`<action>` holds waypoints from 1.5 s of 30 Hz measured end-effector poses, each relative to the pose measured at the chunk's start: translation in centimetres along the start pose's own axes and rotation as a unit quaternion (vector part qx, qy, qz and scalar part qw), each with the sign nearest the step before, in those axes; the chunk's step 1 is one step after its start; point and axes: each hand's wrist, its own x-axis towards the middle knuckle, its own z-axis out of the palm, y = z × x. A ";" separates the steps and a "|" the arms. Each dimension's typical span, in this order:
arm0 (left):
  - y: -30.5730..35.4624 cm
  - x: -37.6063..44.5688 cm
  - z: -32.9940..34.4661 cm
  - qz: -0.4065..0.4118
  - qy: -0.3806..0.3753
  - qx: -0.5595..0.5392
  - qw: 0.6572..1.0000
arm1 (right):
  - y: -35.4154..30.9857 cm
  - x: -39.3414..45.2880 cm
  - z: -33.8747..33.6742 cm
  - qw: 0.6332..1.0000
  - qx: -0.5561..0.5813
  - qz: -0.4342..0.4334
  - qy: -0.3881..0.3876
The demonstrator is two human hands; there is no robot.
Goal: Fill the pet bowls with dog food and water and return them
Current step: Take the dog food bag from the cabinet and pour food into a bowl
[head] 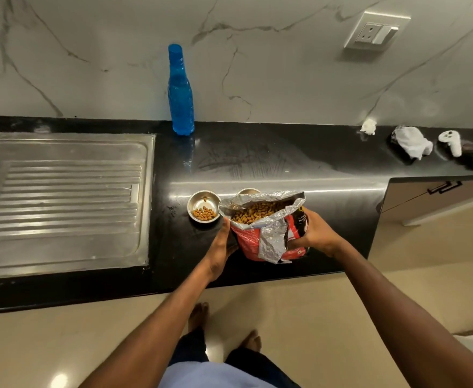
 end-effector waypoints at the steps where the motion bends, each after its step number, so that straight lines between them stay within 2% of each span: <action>1: 0.1 -0.1 0.0 0.000 0.008 -0.002 1.000 | 0.0 0.0 0.1 1.000 0.001 -0.004 0.003; 10: -0.8 -0.2 -0.6 0.009 0.043 -0.004 0.999 | 1.5 -0.8 1.9 0.999 0.006 -0.016 0.030; 16: 0.4 -0.3 0.2 0.027 0.047 0.022 0.998 | 3.3 -2.0 3.2 0.995 0.083 0.016 0.049; 21: 1.5 -0.6 0.8 0.044 0.049 0.031 0.997 | 4.1 -2.5 4.3 0.991 0.084 0.009 0.101; 28: -0.1 0.9 0.0 -0.007 0.043 -0.007 0.999 | 3.6 -2.7 6.0 0.977 0.103 -0.035 0.185; 37: 0.9 0.5 0.9 -0.033 0.040 -0.048 0.997 | 0.7 -2.2 5.4 0.980 0.102 -0.059 0.157; 45: 1.9 0.4 0.6 -0.052 0.053 -0.088 0.993 | -1.1 -0.9 5.6 0.978 0.101 -0.055 0.175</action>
